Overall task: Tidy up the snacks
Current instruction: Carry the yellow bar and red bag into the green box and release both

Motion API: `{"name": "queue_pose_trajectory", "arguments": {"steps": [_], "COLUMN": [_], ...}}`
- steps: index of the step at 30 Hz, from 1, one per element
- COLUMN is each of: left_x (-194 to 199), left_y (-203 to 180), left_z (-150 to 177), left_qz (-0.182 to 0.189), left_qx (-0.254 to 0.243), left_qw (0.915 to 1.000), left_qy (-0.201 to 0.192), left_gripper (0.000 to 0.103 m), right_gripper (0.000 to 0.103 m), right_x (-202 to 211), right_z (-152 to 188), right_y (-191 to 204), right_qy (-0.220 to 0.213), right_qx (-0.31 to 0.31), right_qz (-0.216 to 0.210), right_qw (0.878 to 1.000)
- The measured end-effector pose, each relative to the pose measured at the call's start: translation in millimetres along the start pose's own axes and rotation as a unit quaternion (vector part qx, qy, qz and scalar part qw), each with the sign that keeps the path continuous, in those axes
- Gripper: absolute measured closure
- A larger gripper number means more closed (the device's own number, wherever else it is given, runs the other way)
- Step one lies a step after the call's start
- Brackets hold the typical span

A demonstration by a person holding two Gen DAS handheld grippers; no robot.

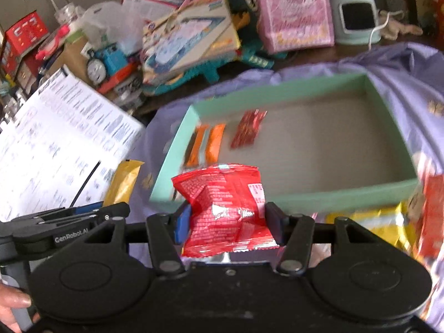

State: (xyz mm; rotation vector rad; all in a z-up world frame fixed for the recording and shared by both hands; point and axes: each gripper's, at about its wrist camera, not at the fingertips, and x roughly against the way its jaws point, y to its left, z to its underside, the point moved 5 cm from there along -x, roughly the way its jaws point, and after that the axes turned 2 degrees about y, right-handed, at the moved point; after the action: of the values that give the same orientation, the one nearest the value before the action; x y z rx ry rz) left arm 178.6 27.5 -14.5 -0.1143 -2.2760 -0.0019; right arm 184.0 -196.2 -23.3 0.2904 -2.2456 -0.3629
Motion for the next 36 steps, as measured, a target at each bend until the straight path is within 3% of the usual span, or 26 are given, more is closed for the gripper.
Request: {"name": "queue_pose_trajectory", "arguments": {"steps": [9,25,26,28,29,30,32,36], "left_x": [-60.7,-156.6,-160.1,-164.6,-165.4,-164.7,-162.7,-163.5], "left_y": [-42.5,-63.9,-64.1,-63.5,-62.7,-61.9,-60.9,-57.1], "left_z": [-67.7,-97.9,-99.0,-101.2,-102.2,-103.0,-103.5,-100.9], "left_qz": [0.023,0.009,0.006,-0.010,-0.018,-0.027,-0.042,-0.040], "left_qx": [-0.013,-0.022,-0.020,-0.020,-0.021,-0.022,-0.030,-0.025], "left_qw": [0.9995,0.9979,0.9980,0.9983,0.9983,0.9985,0.9983,0.9980], "left_qy": [0.015,0.060,0.060,0.054,0.051,0.043,0.029,0.043], "left_gripper": [0.067,0.067,0.065,0.042,0.019,0.003,0.000,0.000], "right_gripper": [0.048,0.047,0.040,0.021,0.008,0.000,0.000,0.000], "right_x": [-25.0,-94.7,-96.9,-96.9,-95.7,-93.8,-90.9,-88.1], "right_z": [-57.1,-81.2,-82.8,-86.0,-87.6,-89.0,-90.1,-87.4], "right_y": [-26.1,-57.1,-57.8,-58.9,-59.0,-59.9,-59.5,-62.0], "right_qy": [-0.015,0.015,0.013,0.004,-0.003,-0.009,-0.016,-0.008], "right_qx": [-0.018,-0.059,-0.064,-0.076,-0.077,-0.078,-0.074,-0.082], "right_qz": [0.046,0.078,0.074,0.073,0.071,0.069,0.069,0.068], "right_qw": [0.999,0.995,0.995,0.994,0.994,0.995,0.995,0.994]}}
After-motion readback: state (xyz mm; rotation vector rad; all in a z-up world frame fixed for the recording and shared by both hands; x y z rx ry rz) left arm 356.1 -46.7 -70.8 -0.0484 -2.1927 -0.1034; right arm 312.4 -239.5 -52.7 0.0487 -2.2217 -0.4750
